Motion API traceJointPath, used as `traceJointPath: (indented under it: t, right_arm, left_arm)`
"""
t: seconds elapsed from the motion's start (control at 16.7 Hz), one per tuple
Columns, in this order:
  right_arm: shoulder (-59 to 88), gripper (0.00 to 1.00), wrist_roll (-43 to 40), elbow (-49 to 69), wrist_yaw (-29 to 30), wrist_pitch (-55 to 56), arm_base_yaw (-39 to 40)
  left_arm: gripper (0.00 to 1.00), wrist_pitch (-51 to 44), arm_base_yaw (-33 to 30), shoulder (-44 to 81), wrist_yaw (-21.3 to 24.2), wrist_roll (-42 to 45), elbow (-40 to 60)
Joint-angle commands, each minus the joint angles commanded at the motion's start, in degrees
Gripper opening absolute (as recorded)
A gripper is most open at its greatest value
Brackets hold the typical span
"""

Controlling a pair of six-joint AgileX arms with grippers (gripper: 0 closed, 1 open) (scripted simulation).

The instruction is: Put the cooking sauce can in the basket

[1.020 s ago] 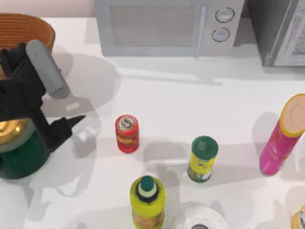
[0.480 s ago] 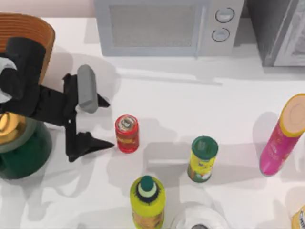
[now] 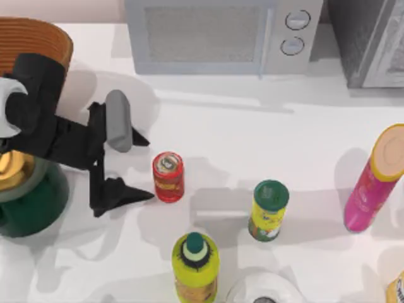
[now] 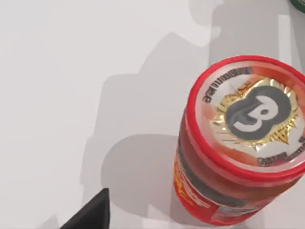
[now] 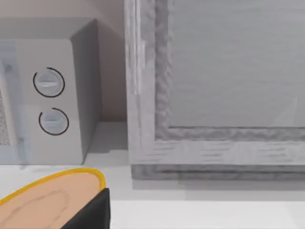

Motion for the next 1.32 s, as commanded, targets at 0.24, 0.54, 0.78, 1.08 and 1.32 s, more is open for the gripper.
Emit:
traceJointPath:
  t: [0.24,0.54,0.78,1.08,1.32]
  right_arm:
    - [0.0,1.0,0.0,0.0,0.0,0.0,0.0]
    - [0.0,1.0,0.0,0.0,0.0,0.0,0.0]
    - [0.0,1.0,0.0,0.0,0.0,0.0,0.0]
    - [0.0,1.0,0.0,0.0,0.0,0.0,0.0]
    - [0.0,1.0,0.0,0.0,0.0,0.0,0.0]
  left_arm:
    - [1.0,5.6,-2.65,3.01,-0.9,-3.4,-0.18]
    - [1.0,13.12,-6.25,6.94,-2.32,-7.95,-0.54]
    - [1.0,17.02,-8.19,9.05,-3.11,-10.28,-0.74]
    - [0.85,17.02,-8.19,9.05,-3.11,-10.28,-0.74]
    - [0.55,17.02,-8.19,9.05,-3.11,-10.28,-0.74]
